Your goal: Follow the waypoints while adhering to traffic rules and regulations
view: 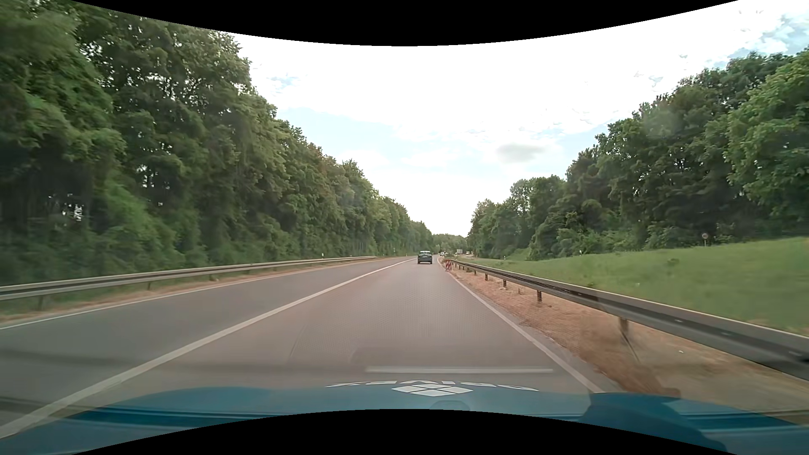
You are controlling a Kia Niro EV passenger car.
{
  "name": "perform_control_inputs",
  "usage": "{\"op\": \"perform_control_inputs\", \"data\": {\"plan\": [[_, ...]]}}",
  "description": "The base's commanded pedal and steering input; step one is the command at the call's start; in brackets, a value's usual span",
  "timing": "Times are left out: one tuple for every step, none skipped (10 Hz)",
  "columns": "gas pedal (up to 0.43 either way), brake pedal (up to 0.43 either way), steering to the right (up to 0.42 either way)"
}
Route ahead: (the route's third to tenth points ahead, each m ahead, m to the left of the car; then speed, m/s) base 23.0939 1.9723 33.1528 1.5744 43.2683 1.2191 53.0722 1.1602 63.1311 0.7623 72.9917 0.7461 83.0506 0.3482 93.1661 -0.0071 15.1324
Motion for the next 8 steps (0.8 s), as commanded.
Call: {"op": "perform_control_inputs", "data": {"plan": [[0.177, 0.0, 0.003], [0.177, 0.0, 0.003], [0.177, 0.0, 0.003], [0.177, 0.0, 0.003], [0.177, 0.0, 0.003], [0.177, 0.0, 0.003], [0.177, 0.0, 0.003], [0.177, 0.0, 0.003]]}}
